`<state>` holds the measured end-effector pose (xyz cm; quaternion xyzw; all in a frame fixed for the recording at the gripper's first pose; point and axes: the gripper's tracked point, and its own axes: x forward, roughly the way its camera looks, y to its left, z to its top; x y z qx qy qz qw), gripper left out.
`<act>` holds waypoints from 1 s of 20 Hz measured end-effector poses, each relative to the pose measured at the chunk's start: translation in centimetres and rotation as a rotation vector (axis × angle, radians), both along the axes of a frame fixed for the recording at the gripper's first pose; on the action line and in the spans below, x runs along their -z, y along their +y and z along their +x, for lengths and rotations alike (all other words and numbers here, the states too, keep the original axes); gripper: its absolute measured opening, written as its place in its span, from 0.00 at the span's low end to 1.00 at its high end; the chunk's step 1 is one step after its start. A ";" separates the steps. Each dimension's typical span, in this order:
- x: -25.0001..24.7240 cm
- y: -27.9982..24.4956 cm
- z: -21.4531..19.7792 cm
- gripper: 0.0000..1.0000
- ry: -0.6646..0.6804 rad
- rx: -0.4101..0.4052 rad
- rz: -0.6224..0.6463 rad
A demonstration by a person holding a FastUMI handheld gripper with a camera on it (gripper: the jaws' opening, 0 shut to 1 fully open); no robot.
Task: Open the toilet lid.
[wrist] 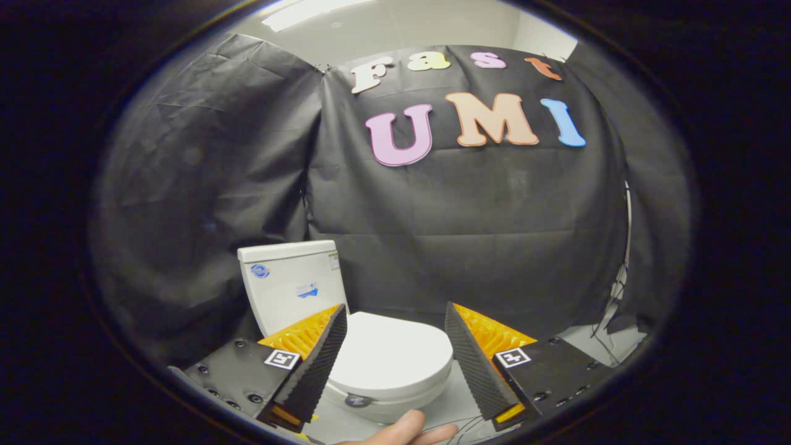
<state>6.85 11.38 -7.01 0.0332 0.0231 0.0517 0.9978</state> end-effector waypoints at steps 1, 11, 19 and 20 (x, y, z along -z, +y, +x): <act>1.4 0.5 -1.4 0.99 0.023 0.020 0.007; 7.2 3.9 -4.5 0.99 0.118 0.064 0.010; 8.1 1.8 -5.5 0.99 0.118 0.138 0.050; 8.3 1.7 -5.5 0.99 0.115 0.145 0.062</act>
